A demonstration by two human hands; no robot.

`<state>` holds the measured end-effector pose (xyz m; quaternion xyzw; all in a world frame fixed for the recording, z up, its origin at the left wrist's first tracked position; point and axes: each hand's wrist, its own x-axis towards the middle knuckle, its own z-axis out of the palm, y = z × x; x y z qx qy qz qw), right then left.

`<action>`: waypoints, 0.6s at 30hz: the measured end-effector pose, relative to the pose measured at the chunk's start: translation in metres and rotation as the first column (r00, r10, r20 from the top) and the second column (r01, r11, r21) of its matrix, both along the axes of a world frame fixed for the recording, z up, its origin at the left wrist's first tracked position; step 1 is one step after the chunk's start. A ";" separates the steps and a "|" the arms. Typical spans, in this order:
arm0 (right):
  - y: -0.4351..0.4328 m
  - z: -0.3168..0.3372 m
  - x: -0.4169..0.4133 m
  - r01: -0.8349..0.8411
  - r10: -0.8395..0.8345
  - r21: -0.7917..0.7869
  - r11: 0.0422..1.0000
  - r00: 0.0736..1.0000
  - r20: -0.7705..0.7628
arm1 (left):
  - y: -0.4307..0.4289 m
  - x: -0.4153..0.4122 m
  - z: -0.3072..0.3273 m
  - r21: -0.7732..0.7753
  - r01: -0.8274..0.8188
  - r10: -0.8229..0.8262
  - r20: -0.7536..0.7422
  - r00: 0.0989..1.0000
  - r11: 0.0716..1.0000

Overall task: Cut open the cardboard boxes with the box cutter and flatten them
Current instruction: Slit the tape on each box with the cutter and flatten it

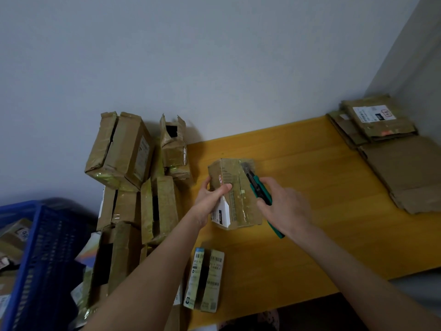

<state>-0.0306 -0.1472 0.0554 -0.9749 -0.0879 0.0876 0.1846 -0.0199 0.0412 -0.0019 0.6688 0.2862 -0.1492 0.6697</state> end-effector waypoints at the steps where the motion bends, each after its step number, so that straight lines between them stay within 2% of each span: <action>1: 0.000 0.002 0.000 -0.007 0.007 -0.032 0.999 1.000 0.003 | 0.000 0.000 0.000 0.006 0.002 -0.002 -0.002 1.000 1.000; 9: 0.007 0.008 0.004 -0.019 0.025 -0.182 0.983 0.999 0.033 | -0.005 0.000 0.003 0.034 -0.022 0.022 -0.015 1.000 0.999; 13: 0.011 0.009 0.003 -0.037 0.044 -0.209 0.977 0.999 0.030 | -0.007 0.000 0.003 0.066 -0.061 0.061 0.010 0.998 0.996; 18: 0.013 0.009 0.002 -0.070 0.080 -0.231 0.970 0.996 0.033 | -0.011 0.003 0.003 0.033 -0.131 0.130 0.021 0.991 0.991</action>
